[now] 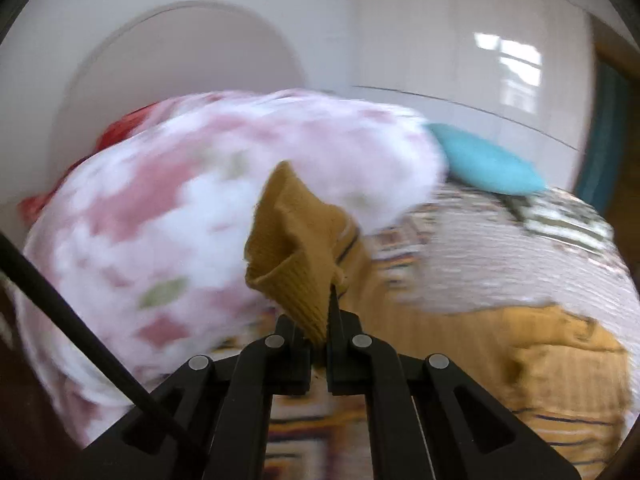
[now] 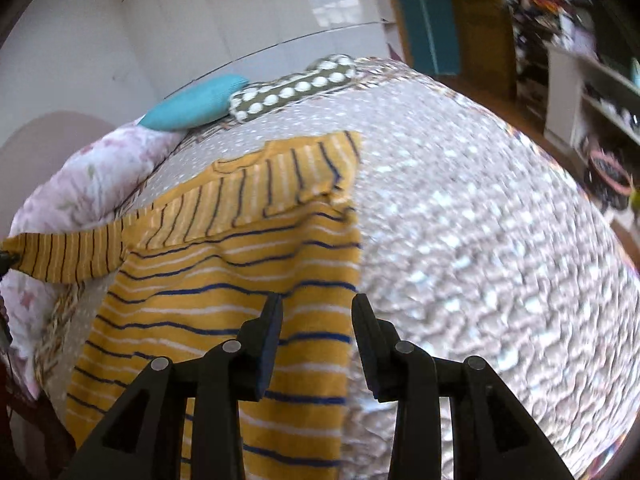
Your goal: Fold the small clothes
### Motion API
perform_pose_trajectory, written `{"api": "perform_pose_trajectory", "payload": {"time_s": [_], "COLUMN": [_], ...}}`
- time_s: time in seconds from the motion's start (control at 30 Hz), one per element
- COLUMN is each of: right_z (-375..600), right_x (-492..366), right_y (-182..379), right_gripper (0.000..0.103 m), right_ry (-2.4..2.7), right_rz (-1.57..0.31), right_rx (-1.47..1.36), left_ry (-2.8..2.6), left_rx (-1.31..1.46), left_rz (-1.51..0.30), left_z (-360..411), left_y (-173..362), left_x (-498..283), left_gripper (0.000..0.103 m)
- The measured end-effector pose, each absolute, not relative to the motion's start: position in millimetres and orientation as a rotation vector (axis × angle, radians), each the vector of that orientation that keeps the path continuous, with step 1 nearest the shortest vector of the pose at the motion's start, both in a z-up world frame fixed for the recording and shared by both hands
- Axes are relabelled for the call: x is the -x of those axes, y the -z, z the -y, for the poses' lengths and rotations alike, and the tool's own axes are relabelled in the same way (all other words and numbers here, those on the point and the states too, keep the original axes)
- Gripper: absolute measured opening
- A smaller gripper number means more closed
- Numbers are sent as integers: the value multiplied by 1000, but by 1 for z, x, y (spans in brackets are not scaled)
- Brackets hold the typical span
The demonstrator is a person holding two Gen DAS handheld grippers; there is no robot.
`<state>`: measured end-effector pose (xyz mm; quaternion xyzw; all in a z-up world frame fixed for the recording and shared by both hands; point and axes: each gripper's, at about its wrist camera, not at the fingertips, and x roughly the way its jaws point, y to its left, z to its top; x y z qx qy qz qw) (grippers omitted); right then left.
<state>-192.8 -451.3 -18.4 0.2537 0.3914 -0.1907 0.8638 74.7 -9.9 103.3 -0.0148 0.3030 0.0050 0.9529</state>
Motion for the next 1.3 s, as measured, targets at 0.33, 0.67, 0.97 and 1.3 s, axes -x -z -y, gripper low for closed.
{"api": "perform_pose_trajectory", "payload": {"time_s": [0.33,0.67,0.97,1.3], "right_z": [469,500,494,445], "right_x": [230,267,240,222], "right_y": [29,50,43,42], "right_gripper": [39,39,40,43], "right_ry": [403,436,380,350], "right_rz": [-758,-756,-735,-756], "right_rx": [-600,-696,-679,-595], "left_ry": [531,752,573,295], "left_rx": [7,-108,-123,-51], "left_rz": [-728,-881,-830,-920], "left_z": [269,408,267,140], "left_y": [-97,-38,-34,25], "left_x": [-51,-13,31,67], "left_gripper": [4,47,71,72]}}
